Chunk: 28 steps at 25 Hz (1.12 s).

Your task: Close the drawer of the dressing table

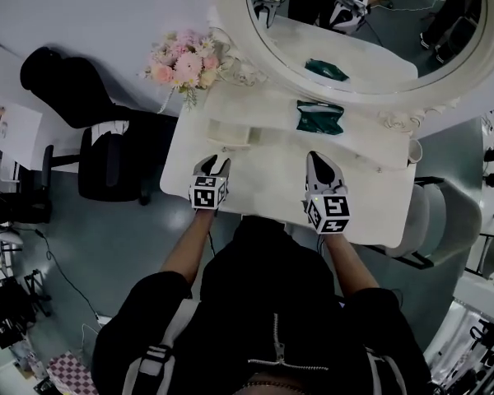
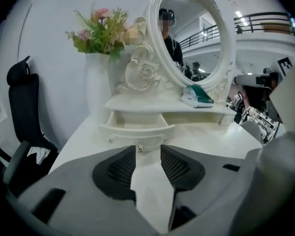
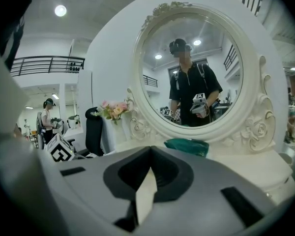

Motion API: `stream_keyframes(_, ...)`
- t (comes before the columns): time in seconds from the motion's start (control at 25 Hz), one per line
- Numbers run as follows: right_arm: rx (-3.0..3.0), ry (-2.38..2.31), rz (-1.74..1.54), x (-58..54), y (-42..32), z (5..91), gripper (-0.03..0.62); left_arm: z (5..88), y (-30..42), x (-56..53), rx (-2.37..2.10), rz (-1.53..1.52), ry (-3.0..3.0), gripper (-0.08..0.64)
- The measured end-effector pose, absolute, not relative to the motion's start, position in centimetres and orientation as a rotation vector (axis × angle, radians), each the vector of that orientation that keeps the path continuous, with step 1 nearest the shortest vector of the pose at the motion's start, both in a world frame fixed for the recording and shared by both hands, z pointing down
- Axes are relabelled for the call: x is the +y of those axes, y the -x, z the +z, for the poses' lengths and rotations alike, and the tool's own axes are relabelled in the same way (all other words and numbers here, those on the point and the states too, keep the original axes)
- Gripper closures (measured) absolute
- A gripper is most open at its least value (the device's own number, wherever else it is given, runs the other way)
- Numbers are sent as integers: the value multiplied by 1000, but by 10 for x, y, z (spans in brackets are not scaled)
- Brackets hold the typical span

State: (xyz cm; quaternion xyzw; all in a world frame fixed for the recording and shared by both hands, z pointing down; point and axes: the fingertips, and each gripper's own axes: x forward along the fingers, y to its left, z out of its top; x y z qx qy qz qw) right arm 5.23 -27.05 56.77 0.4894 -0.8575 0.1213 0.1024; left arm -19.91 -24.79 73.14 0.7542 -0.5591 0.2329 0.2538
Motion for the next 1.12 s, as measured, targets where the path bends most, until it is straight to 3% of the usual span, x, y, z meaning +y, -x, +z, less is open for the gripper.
stream_keyframes(0.52,-2457,-1561,341,-275,-81,562,591,785,211,-275,-1466,635,-1859,417)
stream_keyframes(0.68,-2437,-1601,335,-277,-93,558,591,786,206,-275,-1450,662,-1889,468)
stream_keyframes(1.12,-2419,-1640,329,-282,-101,557,591,763,205,-282,-1508,628,-1963,477)
